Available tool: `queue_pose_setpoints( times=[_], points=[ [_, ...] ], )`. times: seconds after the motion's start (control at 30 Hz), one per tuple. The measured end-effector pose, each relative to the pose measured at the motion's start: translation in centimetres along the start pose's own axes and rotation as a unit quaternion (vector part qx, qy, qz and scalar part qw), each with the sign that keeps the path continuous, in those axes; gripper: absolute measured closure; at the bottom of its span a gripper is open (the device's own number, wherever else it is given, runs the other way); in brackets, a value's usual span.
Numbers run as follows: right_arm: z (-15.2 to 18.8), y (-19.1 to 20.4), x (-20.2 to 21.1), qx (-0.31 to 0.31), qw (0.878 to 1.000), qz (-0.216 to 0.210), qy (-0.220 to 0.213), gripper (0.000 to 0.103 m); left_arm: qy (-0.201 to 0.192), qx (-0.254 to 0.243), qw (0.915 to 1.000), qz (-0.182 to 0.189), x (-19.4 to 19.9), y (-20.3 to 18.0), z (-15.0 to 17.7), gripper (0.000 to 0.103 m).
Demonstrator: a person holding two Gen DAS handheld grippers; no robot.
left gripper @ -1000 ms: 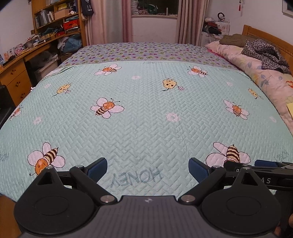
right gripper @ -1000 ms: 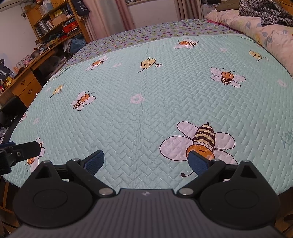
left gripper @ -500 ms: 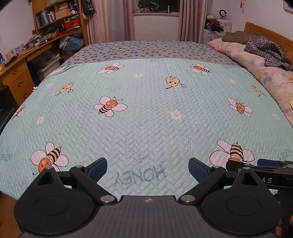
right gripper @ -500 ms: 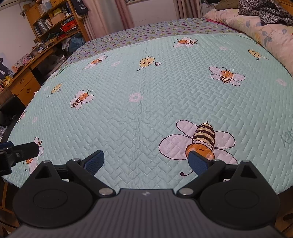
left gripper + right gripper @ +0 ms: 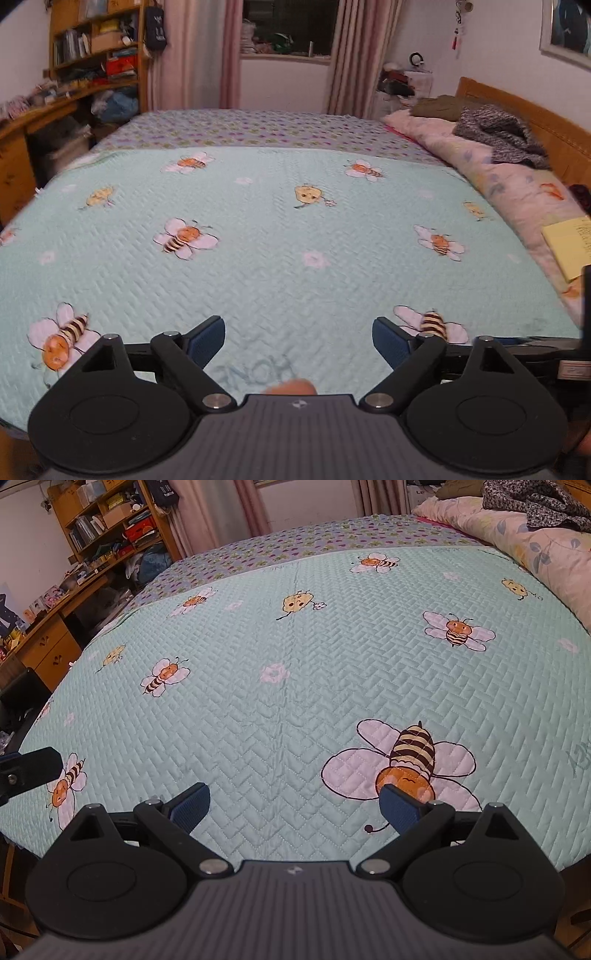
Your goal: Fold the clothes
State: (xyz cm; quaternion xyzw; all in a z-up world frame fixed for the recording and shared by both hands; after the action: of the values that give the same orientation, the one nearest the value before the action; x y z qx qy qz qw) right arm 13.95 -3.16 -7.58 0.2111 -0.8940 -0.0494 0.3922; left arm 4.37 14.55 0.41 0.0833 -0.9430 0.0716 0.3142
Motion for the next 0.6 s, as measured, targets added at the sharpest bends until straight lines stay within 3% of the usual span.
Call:
queue_pose_setpoints(
  times=[0.1, 0.37, 0.6],
  points=[
    [0.1, 0.0, 0.0, -0.001, 1.000, -0.001, 0.001, 0.005, 0.008, 0.006, 0.9998, 0.017, -0.2, -0.1, 0.2, 0.017],
    [0.1, -0.2, -0.1, -0.004, 1.000, 0.000, 0.003, 0.005, 0.031, 0.011, 0.9993, -0.018, -1.5, 0.9, 0.6, 0.017],
    [0.1, -0.1, -0.3, -0.003, 1.000, -0.001, 0.004, 0.005, 0.034, 0.015, 0.9990, -0.026, -1.5, 1.0, 0.4, 0.013]
  ],
)
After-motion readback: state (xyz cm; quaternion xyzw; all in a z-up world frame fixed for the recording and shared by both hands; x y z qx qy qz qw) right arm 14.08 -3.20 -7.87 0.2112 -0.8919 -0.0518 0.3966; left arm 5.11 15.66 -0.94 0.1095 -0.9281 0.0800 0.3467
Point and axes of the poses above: each gripper's, at about its wrist camera, not at the fingertips, and x roughly against the way its jaws point, y to its left, z to its underside, the point moved 7 cm from there along -x, roughly the way its jaws point, and after that the axes turned 5 degrees about -y, right-handed, at the moved point
